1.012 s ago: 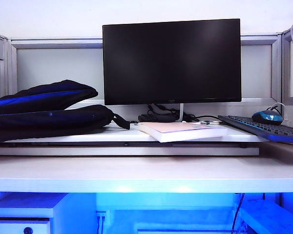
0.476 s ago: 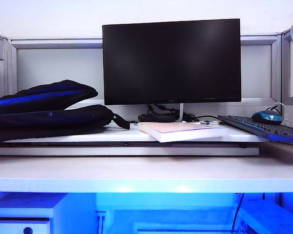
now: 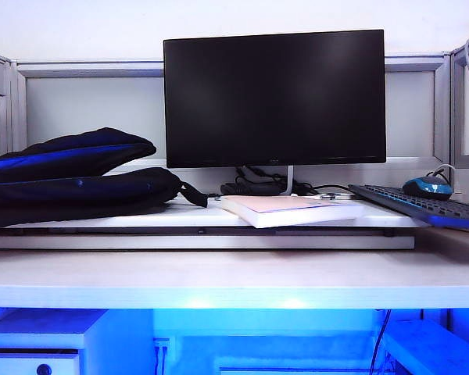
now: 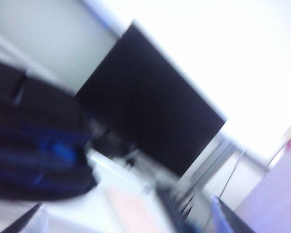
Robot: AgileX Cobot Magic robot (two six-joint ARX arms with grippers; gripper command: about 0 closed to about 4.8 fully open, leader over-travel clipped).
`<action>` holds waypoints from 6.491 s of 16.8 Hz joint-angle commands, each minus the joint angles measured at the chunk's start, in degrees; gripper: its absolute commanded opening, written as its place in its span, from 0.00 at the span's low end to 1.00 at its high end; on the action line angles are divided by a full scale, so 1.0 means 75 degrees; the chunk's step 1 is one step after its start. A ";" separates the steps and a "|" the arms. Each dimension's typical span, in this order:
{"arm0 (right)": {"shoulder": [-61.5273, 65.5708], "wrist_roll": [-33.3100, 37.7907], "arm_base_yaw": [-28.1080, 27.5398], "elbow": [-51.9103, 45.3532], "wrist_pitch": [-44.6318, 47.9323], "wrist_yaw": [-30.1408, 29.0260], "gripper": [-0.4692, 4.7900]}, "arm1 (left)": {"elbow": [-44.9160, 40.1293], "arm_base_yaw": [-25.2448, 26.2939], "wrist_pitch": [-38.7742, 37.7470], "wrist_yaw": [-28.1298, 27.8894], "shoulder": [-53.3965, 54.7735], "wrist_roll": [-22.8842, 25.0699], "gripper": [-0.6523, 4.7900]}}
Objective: Pick up the book on the desk and put it into the open backpack.
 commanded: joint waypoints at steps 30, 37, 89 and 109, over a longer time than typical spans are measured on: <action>1.1258 0.7970 -0.0017 0.3480 0.5199 -0.2809 1.00 | 0.4115 0.0020 0.3331 0.1740 0.9043 -0.2707 1.00; 1.2289 0.7880 -0.0017 0.3483 0.5467 -0.2515 1.00 | 0.4934 0.0020 0.3404 0.1778 1.0083 -0.2672 1.00; 1.4697 0.7309 -0.0009 0.5965 0.6248 -0.2244 0.08 | 0.6475 0.0050 0.1515 0.1979 1.2354 -0.1655 1.00; 1.4665 0.7475 0.0490 0.7775 0.6627 -0.3316 0.08 | 0.7437 0.0047 0.3628 0.1781 1.3560 -0.1679 0.11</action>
